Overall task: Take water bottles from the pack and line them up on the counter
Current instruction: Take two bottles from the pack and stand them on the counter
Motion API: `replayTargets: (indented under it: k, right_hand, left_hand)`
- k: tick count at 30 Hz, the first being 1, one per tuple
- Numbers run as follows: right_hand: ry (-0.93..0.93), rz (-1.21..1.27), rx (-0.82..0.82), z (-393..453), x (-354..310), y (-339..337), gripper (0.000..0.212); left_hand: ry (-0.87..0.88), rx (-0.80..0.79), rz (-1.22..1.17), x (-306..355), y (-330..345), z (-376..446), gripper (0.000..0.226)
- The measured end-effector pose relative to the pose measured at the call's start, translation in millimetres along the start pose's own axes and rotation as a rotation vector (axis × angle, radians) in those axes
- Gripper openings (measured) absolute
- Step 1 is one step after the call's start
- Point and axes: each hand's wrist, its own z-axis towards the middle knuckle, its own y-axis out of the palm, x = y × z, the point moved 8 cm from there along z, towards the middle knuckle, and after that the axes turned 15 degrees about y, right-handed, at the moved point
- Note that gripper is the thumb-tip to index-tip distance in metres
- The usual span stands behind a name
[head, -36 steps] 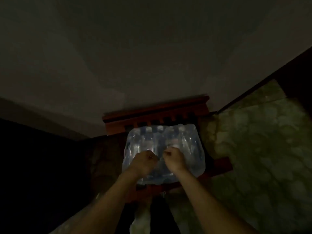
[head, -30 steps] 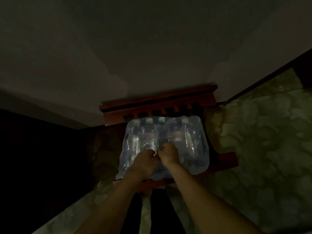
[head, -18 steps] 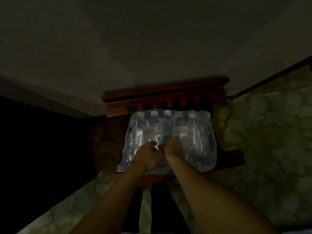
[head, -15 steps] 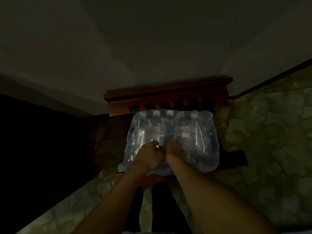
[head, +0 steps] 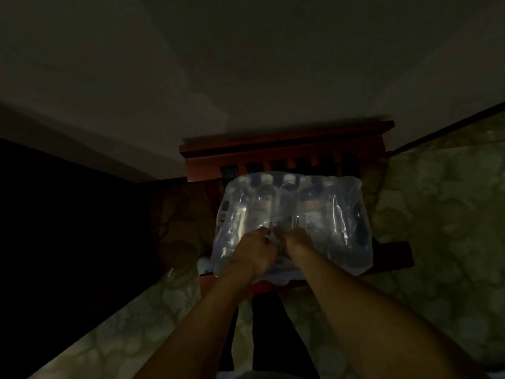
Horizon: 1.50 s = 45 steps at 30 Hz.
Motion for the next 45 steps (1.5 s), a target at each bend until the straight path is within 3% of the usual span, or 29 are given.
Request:
replayTargets:
  k: [6, 11, 15, 21, 24, 28, 33, 36, 40, 42, 45]
  right_hand:
    - [0.040, 0.491, -0.324, -17, 11, 8, 0.039]
    - [-0.009, 0.610, -0.336, -47, 23, -8, 0.037]
    - [-0.096, 0.520, -0.235, -77, 31, -21, 0.049]
    - [-0.271, 0.362, -0.198, -123, 37, -44, 0.033]
    - [-0.343, 0.307, -0.241, -136, 43, -45, 0.036]
    - [-0.250, 0.549, -0.413, -137, 60, -44, 0.036]
    - [-0.256, 0.436, -0.214, -106, 40, -41, 0.013]
    - [-0.294, 0.307, -0.183, -88, 13, -27, 0.018]
    - [-0.081, 0.415, -0.301, -62, -1, 4, 0.024]
    - [0.002, 0.460, -0.372, -53, -1, 22, 0.040]
    - [0.191, 0.635, -0.638, -41, 8, 59, 0.061]
  left_hand:
    - [0.026, -0.051, 0.049, 12, 3, -4, 0.035]
    - [-0.035, 0.020, -0.068, 18, -2, -10, 0.033]
    - [-0.092, 0.033, -0.258, 27, -4, -15, 0.054]
    - [-0.217, -0.056, -0.625, 32, 1, -20, 0.051]
    - [-0.226, -0.178, -0.535, 34, -5, -30, 0.052]
    - [-0.203, -0.211, -0.529, 25, -33, -46, 0.062]
    - [-0.147, -0.234, -0.250, 22, -59, -55, 0.069]
    - [-0.105, -0.143, -0.298, 23, -66, -60, 0.065]
    - [-0.065, -0.013, -0.453, 12, -71, -65, 0.057]
    - [-0.077, 0.044, -0.515, 5, -72, -66, 0.053]
    - [-0.110, 0.101, -0.538, -6, -73, -67, 0.045]
